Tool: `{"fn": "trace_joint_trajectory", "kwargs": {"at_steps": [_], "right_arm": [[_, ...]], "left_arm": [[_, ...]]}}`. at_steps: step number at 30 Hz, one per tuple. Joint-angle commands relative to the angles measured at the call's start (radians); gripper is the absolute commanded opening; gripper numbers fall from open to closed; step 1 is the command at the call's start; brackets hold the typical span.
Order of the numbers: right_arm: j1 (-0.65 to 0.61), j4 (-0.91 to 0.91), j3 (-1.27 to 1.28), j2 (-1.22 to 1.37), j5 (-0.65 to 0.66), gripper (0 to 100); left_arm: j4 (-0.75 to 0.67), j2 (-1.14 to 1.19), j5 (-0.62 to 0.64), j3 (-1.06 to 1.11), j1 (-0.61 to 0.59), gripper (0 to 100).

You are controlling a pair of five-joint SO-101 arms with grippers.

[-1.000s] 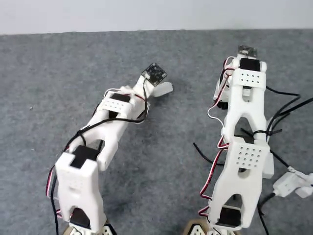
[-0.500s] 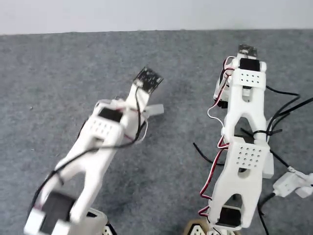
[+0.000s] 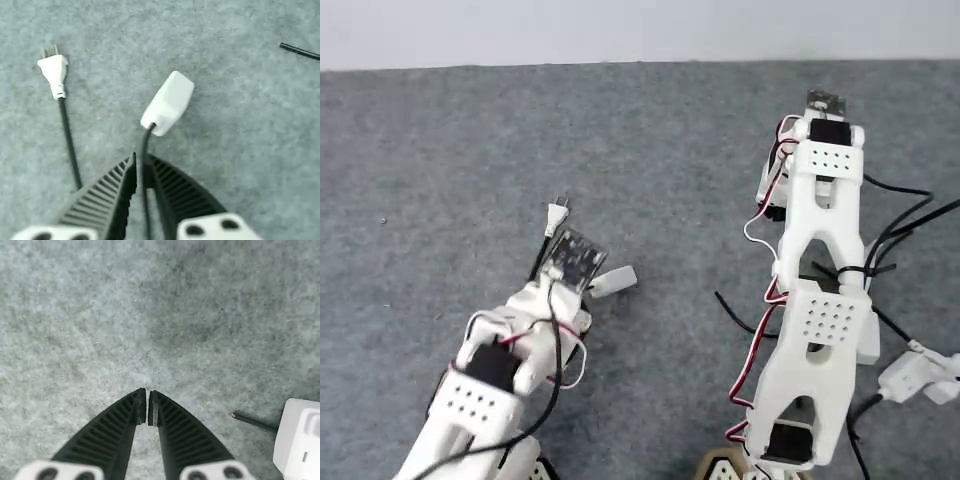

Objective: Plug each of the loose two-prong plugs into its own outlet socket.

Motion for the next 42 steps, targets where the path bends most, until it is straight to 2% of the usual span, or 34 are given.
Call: {"fn": "trace_joint_trajectory", "kwargs": {"at_steps": [1,4,6,9,13,17,20,24,29,31,35,38,42], "right_arm": [[-0.018,-0.002,-0.005,-0.013,0.011,0.9],[-0.018,-0.002,-0.005,-0.013,0.011,0.9],[-0.018,-0.002,-0.005,-0.012,0.011,0.9],[-0.019,-0.010,-0.005,0.008,0.011,0.9],[-0.028,-0.010,-0.008,0.015,0.012,0.9],[-0.028,-0.008,-0.008,0.015,0.012,0.9],[-0.028,-0.007,-0.008,0.015,0.012,0.9],[-0.028,-0.010,-0.008,0.015,0.012,0.9],[-0.027,-0.010,-0.008,0.015,0.012,0.9],[-0.027,-0.012,-0.008,0.015,0.012,0.9],[-0.027,-0.012,-0.008,0.016,0.012,0.9],[-0.027,-0.012,-0.008,0.015,0.012,0.9],[-0.028,-0.012,-0.008,0.015,0.012,0.9]], "left_arm": [[0.012,-0.094,-0.040,0.053,-0.058,20],[0.020,-0.133,-0.043,0.081,-0.140,29],[0.029,-0.158,-0.063,0.071,-0.195,30],[0.032,-0.206,-0.166,0.056,-0.247,30],[0.008,-0.267,-0.212,0.061,-0.213,27],[-0.078,-0.232,-0.267,0.064,-0.103,16],[-0.118,-0.135,-0.282,0.038,-0.026,8],[-0.186,0.052,-0.276,-0.038,0.040,3],[-0.417,0.351,-0.281,-0.079,0.094,1],[-0.463,0.491,-0.278,-0.124,0.112,1],[-0.390,0.709,-0.276,-0.272,0.141,1],[-0.293,0.770,-0.276,-0.371,0.114,1],[-0.273,0.827,-0.276,-0.398,0.080,1]]}}
